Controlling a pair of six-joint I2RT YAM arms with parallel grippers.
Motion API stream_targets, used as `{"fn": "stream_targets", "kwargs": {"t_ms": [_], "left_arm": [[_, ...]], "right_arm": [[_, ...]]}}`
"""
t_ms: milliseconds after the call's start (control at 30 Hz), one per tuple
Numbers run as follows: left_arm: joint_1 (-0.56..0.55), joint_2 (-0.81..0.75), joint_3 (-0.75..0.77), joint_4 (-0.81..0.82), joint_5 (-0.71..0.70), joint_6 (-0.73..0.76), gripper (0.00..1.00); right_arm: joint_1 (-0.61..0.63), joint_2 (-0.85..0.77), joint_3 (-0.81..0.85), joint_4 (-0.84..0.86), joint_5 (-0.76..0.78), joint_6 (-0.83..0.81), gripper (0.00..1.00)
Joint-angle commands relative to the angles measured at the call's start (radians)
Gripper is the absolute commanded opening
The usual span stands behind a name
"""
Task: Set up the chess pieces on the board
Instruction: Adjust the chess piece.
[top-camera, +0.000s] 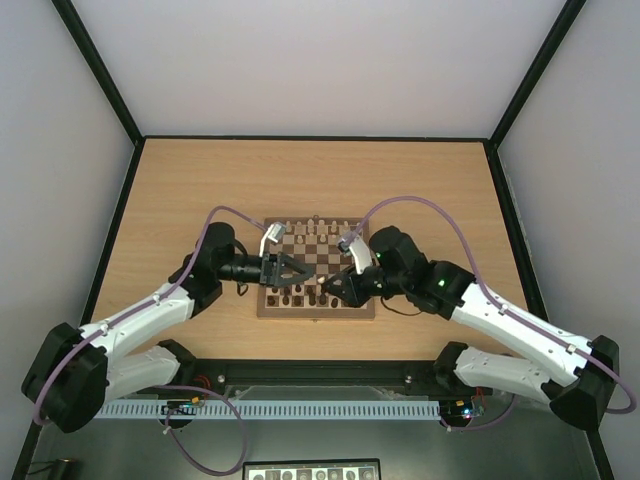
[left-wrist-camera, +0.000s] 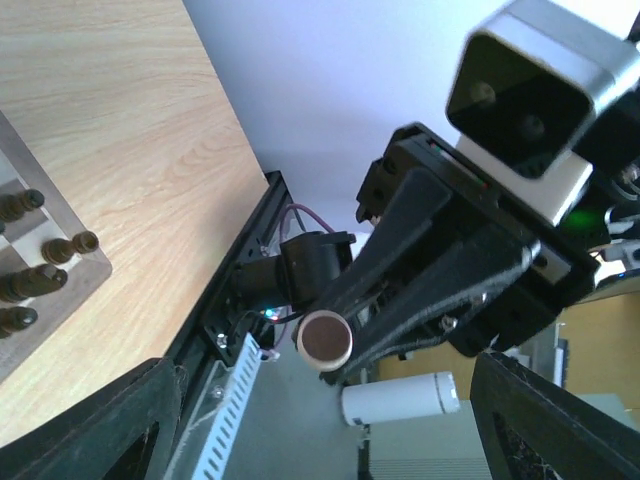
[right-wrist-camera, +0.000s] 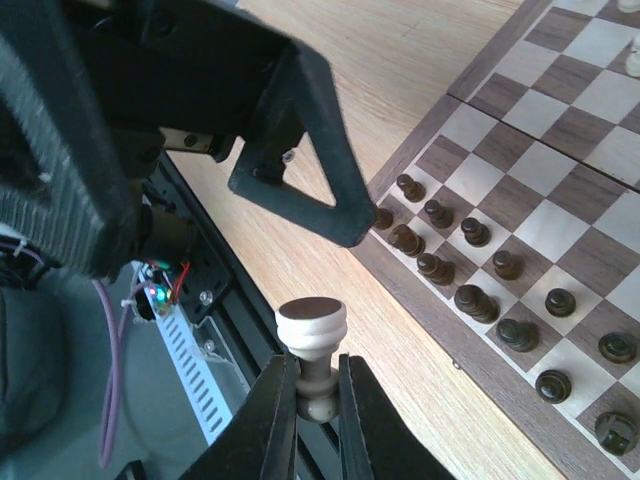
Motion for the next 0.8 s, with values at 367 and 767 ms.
{"fn": "stream_targets", "kwargs": {"t_ms": [367,767], "left_arm": [[-0.007,0.031,-0.04,0.06,0.049,-0.117,0.68],[-0.014,0.032,-0.033,-0.006,0.033,-0.06,0.5]], "right_arm": [[0.155,0.061,0.051,-0.007,0.216,-0.068,0.02],[0.157,0.108,0.087,0.012,0.205,-0.076,0.01]]}}
